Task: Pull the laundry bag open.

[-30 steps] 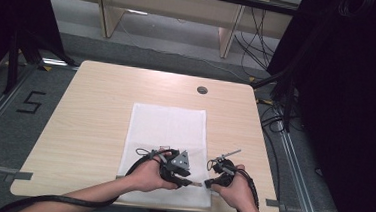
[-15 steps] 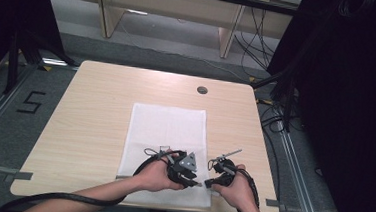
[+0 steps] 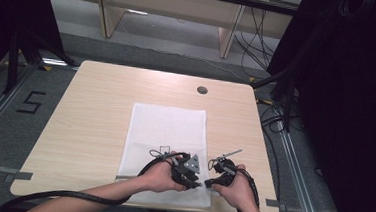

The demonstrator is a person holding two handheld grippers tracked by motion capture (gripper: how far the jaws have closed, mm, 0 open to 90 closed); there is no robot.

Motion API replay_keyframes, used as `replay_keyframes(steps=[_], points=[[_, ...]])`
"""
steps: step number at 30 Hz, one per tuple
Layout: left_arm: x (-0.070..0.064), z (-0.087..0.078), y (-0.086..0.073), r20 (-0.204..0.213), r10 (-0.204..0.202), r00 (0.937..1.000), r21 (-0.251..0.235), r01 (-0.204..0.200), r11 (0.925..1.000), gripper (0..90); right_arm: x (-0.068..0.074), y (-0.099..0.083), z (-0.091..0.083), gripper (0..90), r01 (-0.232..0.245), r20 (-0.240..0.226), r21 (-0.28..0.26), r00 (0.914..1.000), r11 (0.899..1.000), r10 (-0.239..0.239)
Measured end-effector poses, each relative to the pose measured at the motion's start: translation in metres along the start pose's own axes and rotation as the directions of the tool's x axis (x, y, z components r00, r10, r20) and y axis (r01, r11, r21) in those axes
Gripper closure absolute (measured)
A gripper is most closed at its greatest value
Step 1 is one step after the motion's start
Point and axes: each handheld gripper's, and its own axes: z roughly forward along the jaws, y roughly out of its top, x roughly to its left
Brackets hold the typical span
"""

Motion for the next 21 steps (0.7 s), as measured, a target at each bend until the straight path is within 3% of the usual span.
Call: replay_keyframes(steps=[13, 15, 19, 21], points=[[-0.002, 0.013, 0.003, 0.008, 0.021, 0.9998, 0.022, -0.021, 0.9995, 77.0, 0.0, 0.0, 0.0, 90.0, 0.0, -0.002, -0.001, 1.0, 1.0, 0.0], [-0.001, 0.014, 0.005, 0.005, 0.039, 0.9992, 0.028, -0.039, 0.9988, 77.6, 0.0, 0.0, 0.0, 90.0, 0.0, -0.003, -0.002, 1.0, 1.0, 0.0], [-0.002, 0.016, 0.004, 0.01, -0.002, 0.9999, 0.013, 0.002, 0.9999, 79.8, -0.001, 0.0, 0.0, 90.0, 0.004, -0.007, -0.003, 1.0, 1.0, -0.004], [-0.001, 0.015, 0.003, 0.005, 0.001, 1.0, 0.009, -0.001, 1.0, 80.7, -0.001, 0.0, 0.0, 90.0, 0.004, -0.008, -0.004, 1.0, 1.0, -0.004]])
